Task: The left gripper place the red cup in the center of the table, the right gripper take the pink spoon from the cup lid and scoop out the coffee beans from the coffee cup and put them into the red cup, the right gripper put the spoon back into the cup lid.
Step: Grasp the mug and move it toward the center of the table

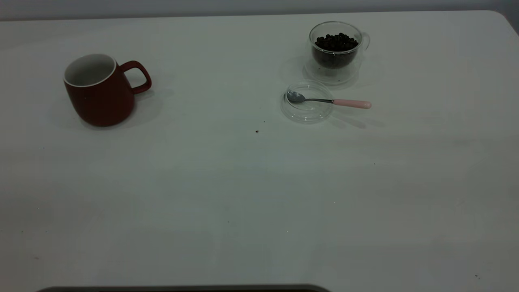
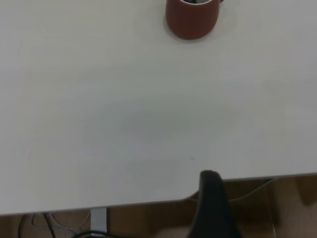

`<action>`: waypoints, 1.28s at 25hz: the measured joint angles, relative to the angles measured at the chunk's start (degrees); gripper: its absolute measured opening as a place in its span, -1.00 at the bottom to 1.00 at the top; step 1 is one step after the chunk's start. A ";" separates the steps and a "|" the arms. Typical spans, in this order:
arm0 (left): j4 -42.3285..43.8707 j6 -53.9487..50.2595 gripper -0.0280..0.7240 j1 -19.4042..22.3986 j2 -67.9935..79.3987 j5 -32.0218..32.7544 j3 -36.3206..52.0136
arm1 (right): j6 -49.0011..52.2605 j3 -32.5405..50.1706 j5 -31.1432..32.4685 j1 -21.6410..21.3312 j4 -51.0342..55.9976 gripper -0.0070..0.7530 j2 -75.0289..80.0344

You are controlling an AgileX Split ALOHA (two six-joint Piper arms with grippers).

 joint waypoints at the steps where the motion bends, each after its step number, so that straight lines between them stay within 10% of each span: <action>1: 0.00 0.00 0.64 0.00 0.00 0.00 0.00 | 0.00 0.00 0.00 0.00 0.00 0.11 0.00; 32: 0.00 -1.56 0.64 -0.17 9.69 -5.35 -4.42 | 0.00 0.00 0.00 0.00 0.00 0.11 0.00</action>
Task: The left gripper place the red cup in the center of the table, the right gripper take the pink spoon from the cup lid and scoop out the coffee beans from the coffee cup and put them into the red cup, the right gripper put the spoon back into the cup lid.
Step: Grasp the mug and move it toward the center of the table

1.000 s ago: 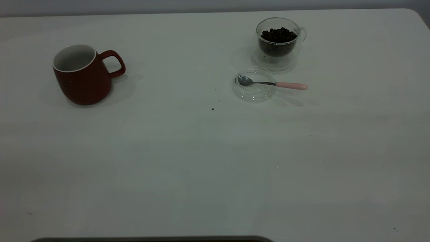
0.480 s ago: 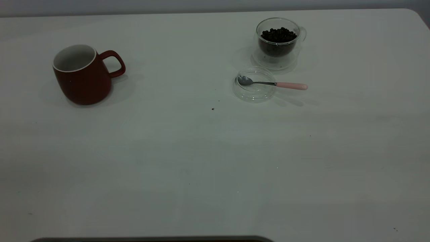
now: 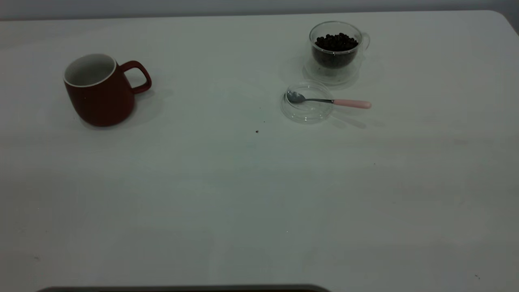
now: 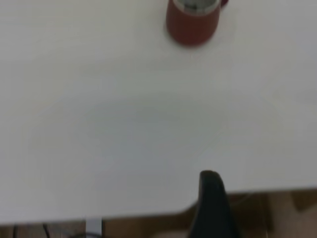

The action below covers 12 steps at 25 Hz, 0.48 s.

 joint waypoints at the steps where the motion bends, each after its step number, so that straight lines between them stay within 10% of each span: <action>1: 0.00 0.00 0.64 0.00 2.64 -1.16 -1.87 | 0.00 0.00 0.00 0.00 0.00 0.11 0.00; 12: 0.19 15.09 0.64 0.00 40.52 -7.06 -16.56 | 0.00 0.00 0.00 0.00 0.00 0.11 0.00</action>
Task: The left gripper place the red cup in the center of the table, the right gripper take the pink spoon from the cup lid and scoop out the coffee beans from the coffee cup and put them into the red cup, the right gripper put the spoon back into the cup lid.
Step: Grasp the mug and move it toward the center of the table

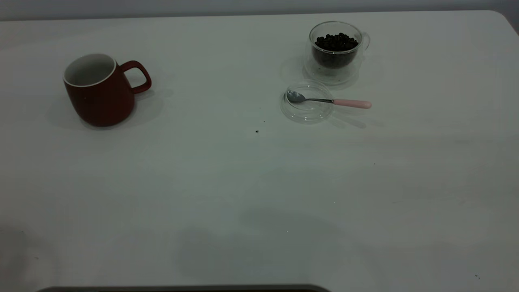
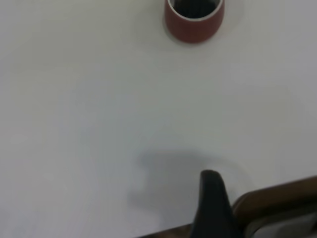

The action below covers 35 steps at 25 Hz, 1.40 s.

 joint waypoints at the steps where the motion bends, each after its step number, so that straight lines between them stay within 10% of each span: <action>1: 0.06 3.86 0.64 0.00 2.98 -0.55 -0.60 | 0.00 0.00 0.00 0.00 0.00 0.11 0.00; 17: 22.61 29.17 0.64 0.00 47.20 -24.79 -9.46 | 0.00 0.00 0.00 0.00 0.00 0.11 0.00; 35: 37.01 29.80 0.64 -0.14 72.13 -50.07 -16.69 | 0.00 0.00 0.00 0.00 0.00 0.11 -0.02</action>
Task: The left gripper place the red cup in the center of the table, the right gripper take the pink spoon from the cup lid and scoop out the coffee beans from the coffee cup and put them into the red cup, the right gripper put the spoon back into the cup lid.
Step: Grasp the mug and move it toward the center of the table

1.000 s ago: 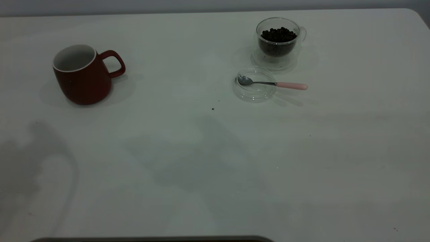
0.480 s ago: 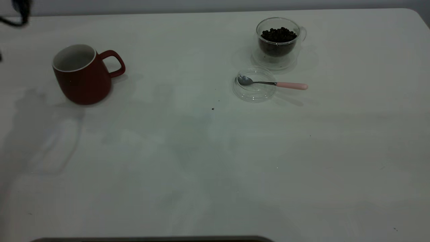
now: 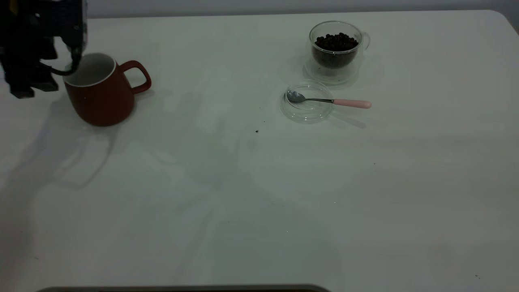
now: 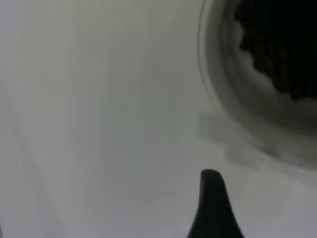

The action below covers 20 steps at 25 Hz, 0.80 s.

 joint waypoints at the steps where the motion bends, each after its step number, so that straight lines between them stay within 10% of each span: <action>1: 0.12 0.00 0.64 -0.25 0.41 -0.50 0.00 | 0.00 0.00 0.00 0.00 0.00 0.11 0.00; 20: 0.23 -19.03 0.64 -18.05 2.11 -4.18 0.00 | 0.00 0.00 0.00 0.00 0.00 0.11 0.00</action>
